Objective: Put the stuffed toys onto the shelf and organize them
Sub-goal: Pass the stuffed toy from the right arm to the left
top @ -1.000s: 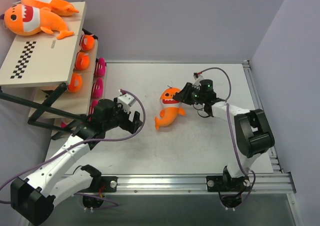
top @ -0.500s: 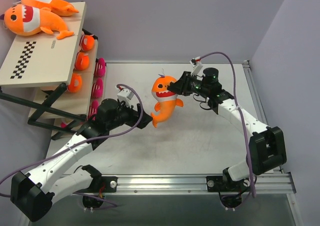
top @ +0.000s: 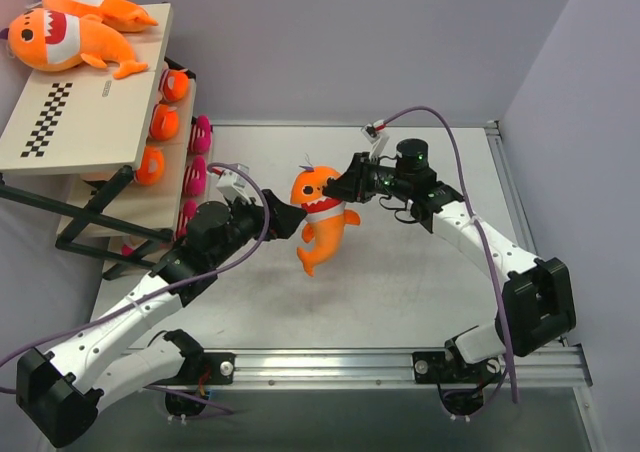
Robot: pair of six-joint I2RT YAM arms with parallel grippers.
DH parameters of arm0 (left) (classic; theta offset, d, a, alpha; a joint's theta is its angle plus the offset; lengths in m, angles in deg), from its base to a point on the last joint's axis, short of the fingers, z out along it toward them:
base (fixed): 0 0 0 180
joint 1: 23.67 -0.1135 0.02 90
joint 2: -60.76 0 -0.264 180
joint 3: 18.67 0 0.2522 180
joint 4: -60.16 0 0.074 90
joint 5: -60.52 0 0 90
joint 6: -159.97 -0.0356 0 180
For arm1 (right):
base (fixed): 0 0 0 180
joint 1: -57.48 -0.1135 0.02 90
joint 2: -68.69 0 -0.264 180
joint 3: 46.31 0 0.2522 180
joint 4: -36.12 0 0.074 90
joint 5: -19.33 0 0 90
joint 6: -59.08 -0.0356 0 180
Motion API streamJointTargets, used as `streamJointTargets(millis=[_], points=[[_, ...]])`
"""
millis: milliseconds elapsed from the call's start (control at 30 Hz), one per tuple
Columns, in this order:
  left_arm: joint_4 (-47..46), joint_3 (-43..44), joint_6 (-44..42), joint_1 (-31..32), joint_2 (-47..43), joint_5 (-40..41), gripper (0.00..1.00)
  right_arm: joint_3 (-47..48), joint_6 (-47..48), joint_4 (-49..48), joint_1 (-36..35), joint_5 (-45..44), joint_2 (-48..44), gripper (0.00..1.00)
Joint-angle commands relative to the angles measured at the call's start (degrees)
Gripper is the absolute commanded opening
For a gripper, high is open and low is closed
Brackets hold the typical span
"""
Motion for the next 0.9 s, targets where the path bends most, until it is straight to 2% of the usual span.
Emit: streamJointTargets(millis=[0, 67, 200, 300, 433, 667, 867], points=[[-1.78, 3.22, 1.43, 1.81, 0.66, 7.59, 1.00, 2.57, 1.94, -0.66, -0.73, 3.09, -4.10, 0.00], [-0.38, 4.10, 0.82, 2.78, 1.54, 9.54, 0.93, 2.66, 2.82, 0.22, -1.08, 3.27, -4.45, 0.00], [0.60, 6.74, -0.76, 5.06, 3.73, 12.18, 0.91, 2.57, 3.79, 1.63, -1.61, 3.27, -4.71, 0.00], [0.34, 7.09, -1.29, 6.56, 4.62, 12.97, 0.81, 2.40, 4.14, 1.98, -2.05, 3.35, -5.06, 0.00], [-0.01, 7.18, -1.47, 7.53, 5.32, 13.51, 0.75, 2.31, 4.58, 2.69, -2.23, 3.79, -5.59, 0.00], [0.16, 7.53, -2.09, 9.20, 6.90, 14.29, 0.69, 2.13, 4.93, 3.21, -2.49, 4.06, -6.82, 0.00], [-0.10, 8.15, -2.44, 9.99, 7.61, 14.38, 0.47, 2.22, 5.38, 4.00, -3.02, 4.06, -7.09, 0.00]])
